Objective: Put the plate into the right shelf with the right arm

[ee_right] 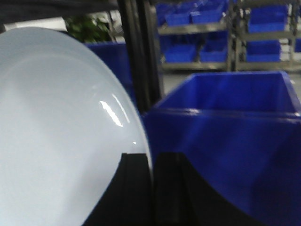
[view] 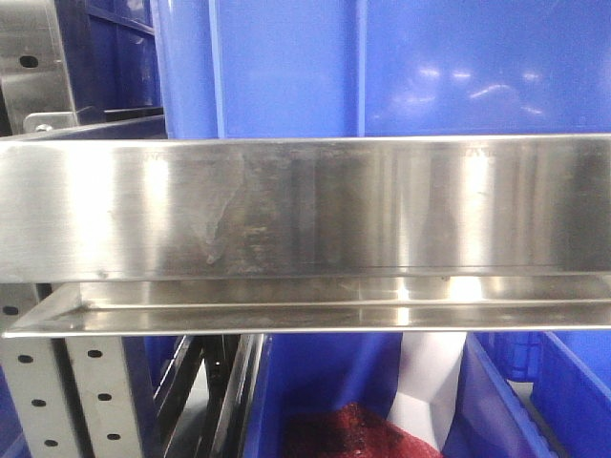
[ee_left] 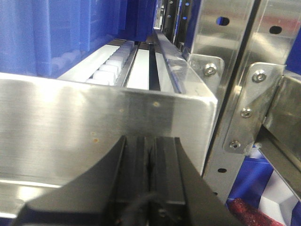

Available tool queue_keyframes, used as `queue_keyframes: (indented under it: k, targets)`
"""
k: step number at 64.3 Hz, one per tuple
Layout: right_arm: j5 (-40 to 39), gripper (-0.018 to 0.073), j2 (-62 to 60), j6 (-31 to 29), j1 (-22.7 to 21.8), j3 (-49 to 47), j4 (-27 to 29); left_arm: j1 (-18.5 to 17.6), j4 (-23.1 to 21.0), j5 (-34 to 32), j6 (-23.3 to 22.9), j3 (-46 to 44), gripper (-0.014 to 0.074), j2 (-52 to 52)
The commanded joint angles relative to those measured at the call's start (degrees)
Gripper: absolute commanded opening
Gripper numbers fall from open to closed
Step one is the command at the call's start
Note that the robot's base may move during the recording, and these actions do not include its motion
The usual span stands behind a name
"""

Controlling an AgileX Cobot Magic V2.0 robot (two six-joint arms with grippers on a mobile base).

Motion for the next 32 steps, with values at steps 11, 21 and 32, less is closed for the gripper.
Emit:
queue_keyframes:
  k: [11, 21, 32]
  targets:
    - [-4.85, 0.007, 7.85, -0.4, -4.82, -4.08, -2.21, -0.1, 0.01, -5.04, -0.34, 0.54, -0.0047, -0.36]
    - [-3.56, 0.0078, 11.07, -0.4, -7.71, -4.13, -2.21, -0.1, 0.01, -5.04, -0.34, 0.54, -0.0047, -0.36]
    - [-0.23, 0.0237, 13.09, -0.4, -8.18, -4.13, -2.21, -0.1, 0.01, -5.04, -0.34, 0.54, -0.0047, -0.36]
